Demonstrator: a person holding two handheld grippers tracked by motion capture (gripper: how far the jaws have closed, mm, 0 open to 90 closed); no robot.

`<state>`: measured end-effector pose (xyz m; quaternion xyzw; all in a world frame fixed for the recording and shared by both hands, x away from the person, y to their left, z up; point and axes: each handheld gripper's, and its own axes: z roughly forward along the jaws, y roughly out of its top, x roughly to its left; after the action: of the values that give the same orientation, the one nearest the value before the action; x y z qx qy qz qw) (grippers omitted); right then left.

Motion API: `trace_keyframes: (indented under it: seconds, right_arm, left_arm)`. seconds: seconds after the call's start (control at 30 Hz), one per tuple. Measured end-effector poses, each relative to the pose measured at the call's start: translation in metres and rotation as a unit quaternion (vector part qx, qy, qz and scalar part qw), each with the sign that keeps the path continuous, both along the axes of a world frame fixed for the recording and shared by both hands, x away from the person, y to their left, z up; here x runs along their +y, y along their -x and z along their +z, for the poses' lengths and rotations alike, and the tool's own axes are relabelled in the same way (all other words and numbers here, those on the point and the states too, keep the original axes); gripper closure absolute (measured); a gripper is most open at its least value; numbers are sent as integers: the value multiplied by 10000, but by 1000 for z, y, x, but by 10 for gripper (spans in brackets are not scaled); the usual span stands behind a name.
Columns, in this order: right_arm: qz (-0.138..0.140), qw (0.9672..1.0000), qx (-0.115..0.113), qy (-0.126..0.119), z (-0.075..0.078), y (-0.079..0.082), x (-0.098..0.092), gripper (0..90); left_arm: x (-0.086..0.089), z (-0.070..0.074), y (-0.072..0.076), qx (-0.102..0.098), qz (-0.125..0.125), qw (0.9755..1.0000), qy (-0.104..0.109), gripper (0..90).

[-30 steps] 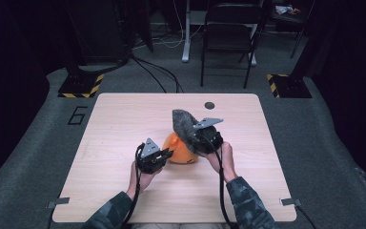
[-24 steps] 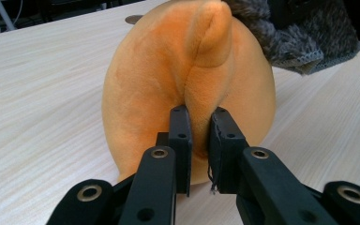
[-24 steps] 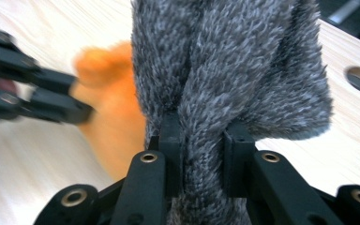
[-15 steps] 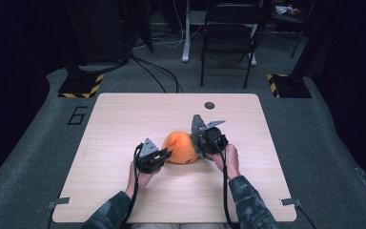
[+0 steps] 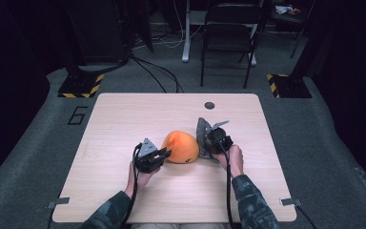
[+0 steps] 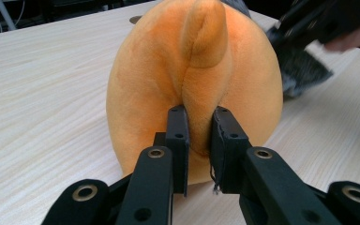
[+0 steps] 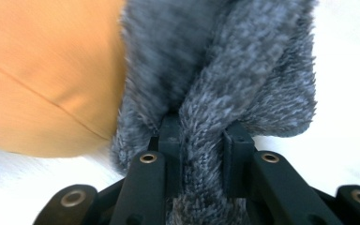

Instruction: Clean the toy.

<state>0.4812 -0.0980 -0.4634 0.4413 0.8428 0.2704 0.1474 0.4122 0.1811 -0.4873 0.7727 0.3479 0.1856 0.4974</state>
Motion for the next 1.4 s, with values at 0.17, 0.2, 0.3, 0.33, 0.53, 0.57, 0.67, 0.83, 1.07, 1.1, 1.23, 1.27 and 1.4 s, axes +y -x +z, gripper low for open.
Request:
trace_keyframes:
  seconds: [0.17, 0.2, 0.3, 0.33, 0.53, 0.57, 0.67, 0.83, 1.07, 1.1, 1.23, 1.27, 1.4]
  right_arm:
    - [137, 9949, -624, -782, 49, 16, -3, 739]
    - [242, 9928, -686, -951, 55, 20, 0, 739]
    - [586, 9936, -586, -763, 53, 24, 17, 737]
    - [632, 9943, -558, -652, 48, 23, 22, 738]
    - [470, 9970, -357, -494, 27, 17, 23, 740]
    - [490, 9969, -331, -525, 26, 16, 22, 740]
    - [462, 9969, -321, -551, 24, 14, 21, 740]
    - [534, 9968, -339, -480, 24, 15, 23, 739]
    - [508, 9963, -492, -491, 30, 18, 22, 739]
    - [494, 9962, -475, -533, 32, 18, 21, 740]
    - [512, 9937, -516, -854, 42, 17, 14, 745]
    - [481, 9935, -542, -882, 44, 18, 14, 745]
    - [524, 9901, -740, -1074, 59, 26, 15, 744]
  left_arm:
    - [-1, 0, 1, -42, 6, 10000, 22, 785]
    - [-2, 0, 1, -63, 17, 10000, 18, 783]
    - [-3, 1, 1, -30, -35, 10000, -17, 777]
    - [-3, 1, 1, -43, -10, 10000, -14, 773]
    - [6, 7, -1, -142, -153, 9998, 20, 566]
    - [7, 7, -2, -135, -149, 9998, -22, 509]
    - [-1, -3, -7, 85, -188, 9992, -339, 408]
    - [-9, -8, -4, -97, -25, 9983, -574, 570]
    - [-6, -7, -2, -128, 11, 9983, -563, 713]
    - [-6, -7, -2, -124, 20, 9983, -561, 717]
    - [-4, -6, -3, -109, 37, 9987, -505, 728]
    - [-4, -6, -3, -107, 45, 9987, -489, 729]
    - [-6, -5, -2, -71, 71, 9992, -393, 734]
